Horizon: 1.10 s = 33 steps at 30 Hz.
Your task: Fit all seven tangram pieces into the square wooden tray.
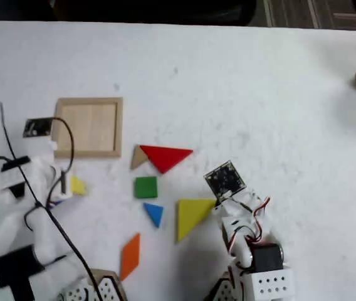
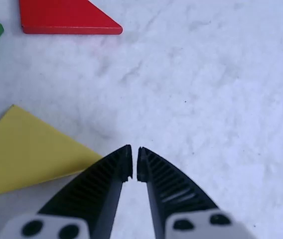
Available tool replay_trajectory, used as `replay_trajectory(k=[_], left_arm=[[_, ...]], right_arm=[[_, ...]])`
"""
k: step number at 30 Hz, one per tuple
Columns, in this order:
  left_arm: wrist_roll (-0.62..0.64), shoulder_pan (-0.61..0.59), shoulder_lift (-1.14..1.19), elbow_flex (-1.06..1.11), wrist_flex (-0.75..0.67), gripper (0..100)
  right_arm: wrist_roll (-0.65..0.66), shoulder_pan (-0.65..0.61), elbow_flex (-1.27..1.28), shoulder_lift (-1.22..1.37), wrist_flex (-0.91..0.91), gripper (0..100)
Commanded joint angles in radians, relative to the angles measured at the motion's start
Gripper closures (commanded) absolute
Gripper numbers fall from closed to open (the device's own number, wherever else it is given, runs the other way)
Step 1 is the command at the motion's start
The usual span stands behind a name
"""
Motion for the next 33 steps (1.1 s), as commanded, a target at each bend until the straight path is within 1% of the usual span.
replay_trajectory(k=[1,9,11,14,15,18,22,26,33], left_arm=[[-0.011,-0.036,0.056,-0.064,0.034,69],[-0.012,-0.039,0.064,-0.066,0.049,70],[-0.025,-0.036,0.065,-0.066,0.049,76],[-0.104,-0.028,0.062,-0.064,0.051,90],[-0.109,-0.018,0.062,-0.064,0.051,92],[-0.091,-0.015,0.062,-0.064,0.069,90],[-0.086,-0.015,0.062,-0.068,0.08,91],[-0.077,-0.012,0.061,-0.077,0.13,90],[0.075,-0.001,0.061,-0.19,0.233,90]], right_arm=[[0.014,0.008,0.009,-0.012,-0.01,97.5],[0.014,0.007,0.009,-0.012,-0.01,97.5],[0.014,0.007,0.009,-0.012,-0.01,97.5],[0.014,0.007,0.009,-0.012,-0.01,97.5],[0.014,0.007,0.009,-0.012,-0.01,97.5],[0.014,0.007,0.009,-0.012,-0.01,97.5],[0.014,0.007,0.009,-0.012,-0.012,97.5],[0.014,0.008,0.009,-0.012,-0.012,97.5],[0.014,0.01,0.009,-0.012,-0.012,97.5]])
